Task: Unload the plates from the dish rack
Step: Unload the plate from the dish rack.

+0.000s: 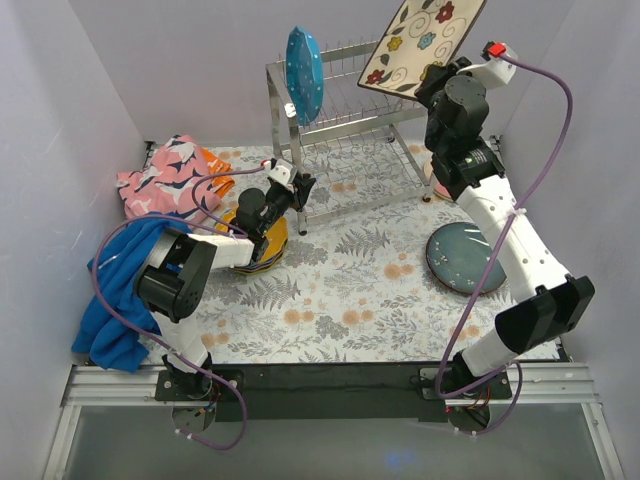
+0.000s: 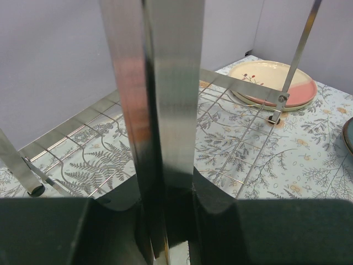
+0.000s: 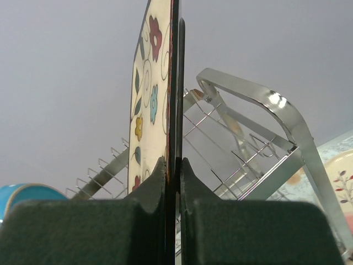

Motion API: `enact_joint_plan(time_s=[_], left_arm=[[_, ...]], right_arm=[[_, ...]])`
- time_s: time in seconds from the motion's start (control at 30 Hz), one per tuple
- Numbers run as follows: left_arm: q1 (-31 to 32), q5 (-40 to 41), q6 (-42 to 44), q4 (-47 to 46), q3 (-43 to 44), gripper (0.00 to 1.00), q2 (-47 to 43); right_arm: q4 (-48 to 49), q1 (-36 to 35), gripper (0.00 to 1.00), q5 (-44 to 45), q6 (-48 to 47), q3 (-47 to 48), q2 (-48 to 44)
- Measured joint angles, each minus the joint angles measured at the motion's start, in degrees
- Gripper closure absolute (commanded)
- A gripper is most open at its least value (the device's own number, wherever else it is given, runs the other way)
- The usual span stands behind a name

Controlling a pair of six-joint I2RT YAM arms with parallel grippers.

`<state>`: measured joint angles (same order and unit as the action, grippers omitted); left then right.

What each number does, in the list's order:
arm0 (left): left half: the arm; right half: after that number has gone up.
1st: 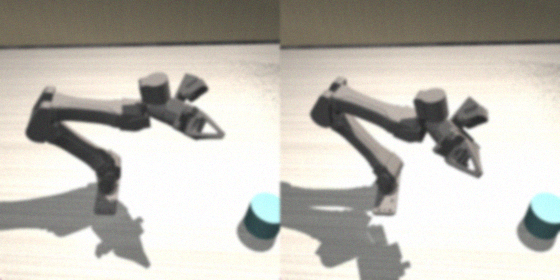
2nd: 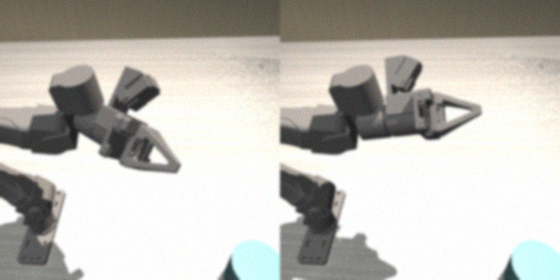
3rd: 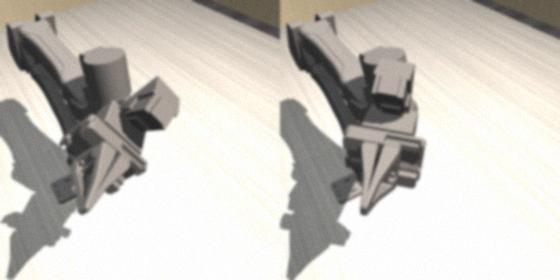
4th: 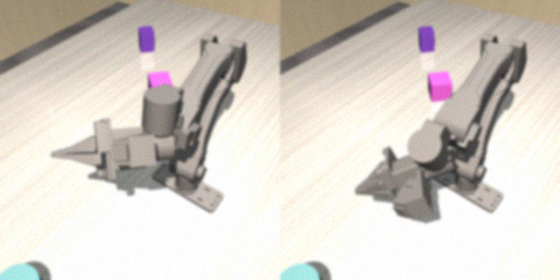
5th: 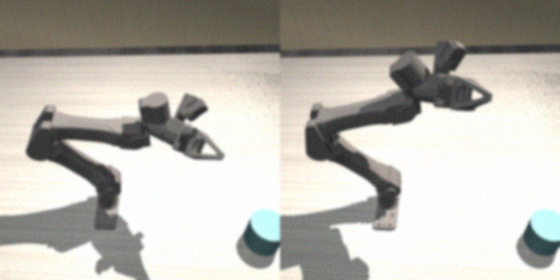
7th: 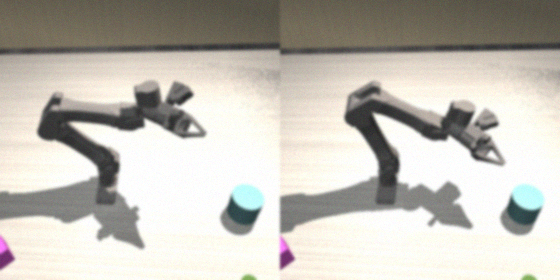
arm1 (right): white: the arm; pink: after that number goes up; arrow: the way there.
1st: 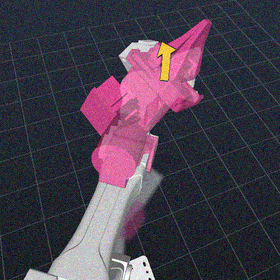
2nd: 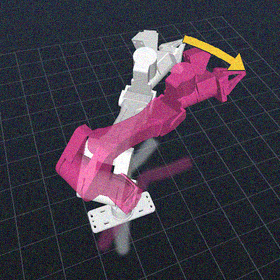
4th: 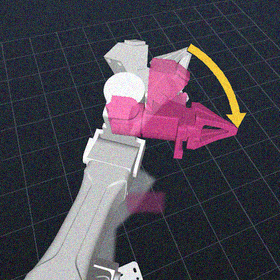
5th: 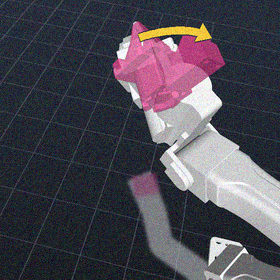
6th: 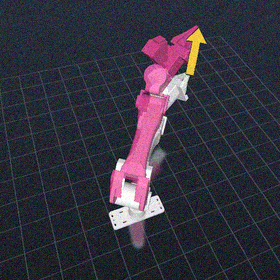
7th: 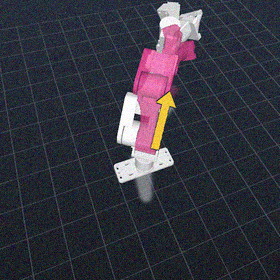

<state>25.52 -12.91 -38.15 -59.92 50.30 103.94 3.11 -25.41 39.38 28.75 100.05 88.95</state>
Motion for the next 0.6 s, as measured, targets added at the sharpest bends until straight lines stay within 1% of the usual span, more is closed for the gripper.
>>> enact_joint_plan(time_s=[0.23, 0.5, 0.6], left_arm=[[-0.02, -0.02, -0.02, 0.0, 0.0, 1.0, 0.0], [-0.13, -0.35, -0.33, -0.39, -0.26, 1.0, 0.0], [-0.15, -0.35, -0.37, -0.48, -0.33, 1.0, 0.0]], right_arm=[[-0.22, 2.36, 0.99, -2.99, 8.94, -6.64, -5.88], [-1.22, 2.91, 0.99, -5.7, 11.58, -8.26, -12.28], [-1.42, 2.89, 0.99, -6.58, 12.76, -10.34, -15.63]])
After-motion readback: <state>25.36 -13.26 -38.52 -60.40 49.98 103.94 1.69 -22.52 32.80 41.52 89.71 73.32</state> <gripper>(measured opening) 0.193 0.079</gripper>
